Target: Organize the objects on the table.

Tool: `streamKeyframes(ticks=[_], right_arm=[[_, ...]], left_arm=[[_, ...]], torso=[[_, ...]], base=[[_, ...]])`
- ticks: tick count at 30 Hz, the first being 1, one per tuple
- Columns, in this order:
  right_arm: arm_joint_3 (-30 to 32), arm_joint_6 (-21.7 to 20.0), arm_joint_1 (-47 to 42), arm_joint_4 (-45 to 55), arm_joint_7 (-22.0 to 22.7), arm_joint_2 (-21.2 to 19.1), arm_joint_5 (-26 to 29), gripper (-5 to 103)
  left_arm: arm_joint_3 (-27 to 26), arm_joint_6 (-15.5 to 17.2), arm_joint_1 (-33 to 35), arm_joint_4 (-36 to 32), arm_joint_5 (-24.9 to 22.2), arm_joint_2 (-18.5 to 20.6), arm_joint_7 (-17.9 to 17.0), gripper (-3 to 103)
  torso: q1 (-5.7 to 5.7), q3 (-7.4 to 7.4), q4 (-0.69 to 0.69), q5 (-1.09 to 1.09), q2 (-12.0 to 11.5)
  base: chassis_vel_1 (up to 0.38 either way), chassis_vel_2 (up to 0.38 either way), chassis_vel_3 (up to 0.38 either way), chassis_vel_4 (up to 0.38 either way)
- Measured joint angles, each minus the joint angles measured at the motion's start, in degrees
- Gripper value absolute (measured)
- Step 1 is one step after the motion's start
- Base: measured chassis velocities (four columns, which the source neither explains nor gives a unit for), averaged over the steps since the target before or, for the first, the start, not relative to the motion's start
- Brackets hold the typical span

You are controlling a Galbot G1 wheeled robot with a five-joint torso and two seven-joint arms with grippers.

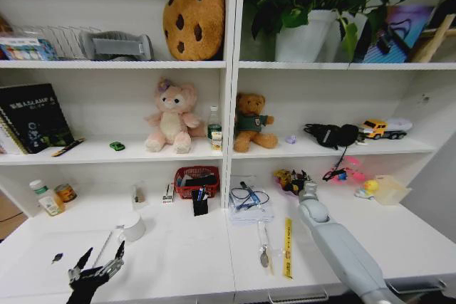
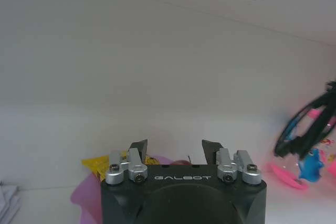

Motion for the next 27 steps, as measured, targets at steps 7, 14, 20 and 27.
streamKeyframes(ticks=[7,14,20,27], right_arm=[[6.53,1.67,-16.57,15.01,0.02,-1.43,-3.40,90],[13.25,5.11,-32.85,29.42,-4.89,-0.41,-5.92,100],[20.72,12.10,-45.64,40.67,-11.34,1.13,-6.24,100],[27.17,16.84,-52.56,45.50,-13.45,3.41,-5.06,100]], left_arm=[[0.00,0.00,0.00,0.00,0.00,0.00,0.00,100],[0.00,-0.01,0.00,0.00,0.00,0.00,0.00,100],[0.00,-0.02,0.00,0.00,0.00,0.00,0.00,100],[0.00,-0.02,0.00,0.00,0.00,0.00,0.00,100]], torso=[[0.00,-0.01,0.02,-0.01,0.01],[-0.02,-0.02,-0.01,0.00,0.01],[-0.02,-0.01,0.01,0.00,0.02],[-0.02,-0.01,0.03,0.00,0.02]], base=[[0.000,0.000,0.000,0.000],[0.000,0.000,0.000,0.000],[0.000,0.000,0.000,0.000],[0.000,0.000,0.000,0.000]])
